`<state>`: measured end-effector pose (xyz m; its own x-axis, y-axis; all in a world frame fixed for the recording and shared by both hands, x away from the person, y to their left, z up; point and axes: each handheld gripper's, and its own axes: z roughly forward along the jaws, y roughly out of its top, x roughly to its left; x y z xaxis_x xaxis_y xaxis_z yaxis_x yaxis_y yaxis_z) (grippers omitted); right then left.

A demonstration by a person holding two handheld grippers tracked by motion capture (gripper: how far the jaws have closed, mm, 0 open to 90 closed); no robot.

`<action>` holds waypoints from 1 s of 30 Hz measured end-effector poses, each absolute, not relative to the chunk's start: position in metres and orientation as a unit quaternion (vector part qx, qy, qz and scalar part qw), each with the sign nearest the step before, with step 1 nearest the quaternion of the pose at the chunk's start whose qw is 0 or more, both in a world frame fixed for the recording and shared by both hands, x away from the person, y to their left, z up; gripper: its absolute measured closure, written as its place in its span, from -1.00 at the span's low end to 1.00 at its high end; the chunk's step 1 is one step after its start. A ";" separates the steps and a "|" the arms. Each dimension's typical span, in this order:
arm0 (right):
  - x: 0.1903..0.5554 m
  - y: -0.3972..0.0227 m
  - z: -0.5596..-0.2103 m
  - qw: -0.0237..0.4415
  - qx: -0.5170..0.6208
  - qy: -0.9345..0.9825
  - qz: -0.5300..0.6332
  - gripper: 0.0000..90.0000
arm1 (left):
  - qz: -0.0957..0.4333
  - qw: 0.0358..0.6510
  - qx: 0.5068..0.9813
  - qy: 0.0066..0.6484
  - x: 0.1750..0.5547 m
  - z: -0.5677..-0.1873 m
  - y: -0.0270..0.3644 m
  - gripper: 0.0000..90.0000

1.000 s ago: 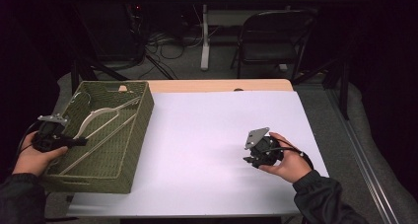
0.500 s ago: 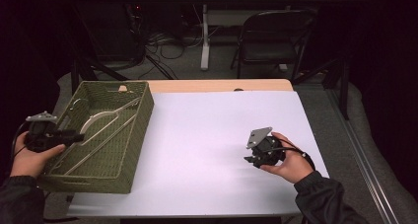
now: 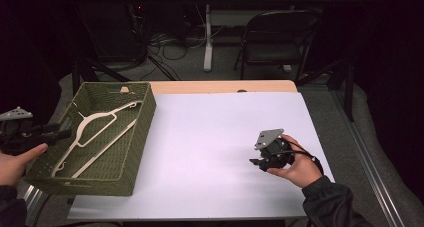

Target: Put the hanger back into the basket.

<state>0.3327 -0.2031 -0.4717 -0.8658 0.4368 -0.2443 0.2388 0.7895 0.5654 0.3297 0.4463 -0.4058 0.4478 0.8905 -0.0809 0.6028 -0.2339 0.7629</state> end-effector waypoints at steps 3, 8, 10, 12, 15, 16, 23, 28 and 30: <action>0.330 -0.207 -0.472 0.181 0.188 0.922 0.286 0.01 | 0.187 0.384 0.765 0.482 0.322 -0.399 0.430 -0.11; 0.321 -0.216 -0.468 0.187 0.202 0.914 0.298 0.01 | 0.171 0.409 0.774 0.452 0.307 -0.395 0.378 -0.11; 0.319 -0.218 -0.467 0.189 0.206 0.912 0.299 0.01 | 0.168 0.416 0.775 0.445 0.304 -0.396 0.370 -0.11; 0.314 -0.227 -0.467 0.188 0.220 0.906 0.308 0.01 | 0.162 0.446 0.773 0.420 0.294 -0.399 0.346 -0.10; 0.310 -0.233 -0.469 0.190 0.229 0.901 0.315 0.01 | 0.163 0.457 0.774 0.406 0.290 -0.403 0.330 -0.10; 0.307 -0.236 -0.470 0.189 0.234 0.901 0.313 0.01 | 0.162 0.456 0.779 0.399 0.288 -0.405 0.323 -0.10; 0.291 -0.254 -0.476 0.195 0.273 0.877 0.343 0.01 | 0.159 0.448 0.799 0.367 0.274 -0.419 0.282 -0.10; 0.281 -0.261 -0.487 0.190 0.297 0.865 0.358 0.01 | 0.145 0.448 0.806 0.359 0.269 -0.436 0.264 -0.10; 0.280 -0.263 -0.489 0.189 0.301 0.865 0.355 0.01 | 0.138 0.455 0.805 0.356 0.267 -0.442 0.259 -0.10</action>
